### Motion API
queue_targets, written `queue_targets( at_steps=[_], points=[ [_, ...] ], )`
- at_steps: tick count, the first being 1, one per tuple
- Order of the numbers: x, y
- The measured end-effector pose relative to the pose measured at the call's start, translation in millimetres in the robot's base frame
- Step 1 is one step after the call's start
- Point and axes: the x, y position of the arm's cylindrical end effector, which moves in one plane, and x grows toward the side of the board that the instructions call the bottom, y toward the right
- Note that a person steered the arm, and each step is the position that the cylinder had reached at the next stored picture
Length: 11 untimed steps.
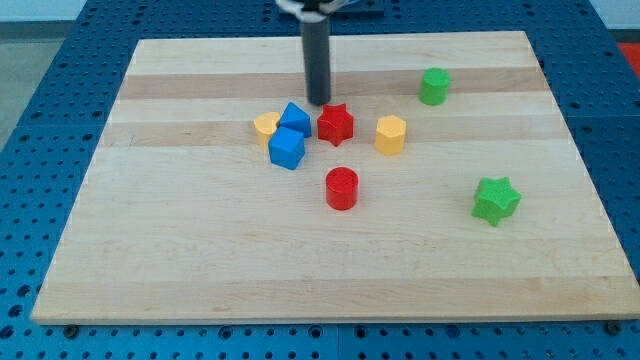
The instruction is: Place the green circle to the top right of the yellow hexagon
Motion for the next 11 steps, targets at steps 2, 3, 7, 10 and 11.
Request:
queue_targets(
  at_steps=[2,3,7,10,11],
  points=[
    [-76.2,195.6],
    [-76.0,235.9],
    [64.6,156.3],
    [-33.9,229.0],
    [-47.5,208.0]
  ],
)
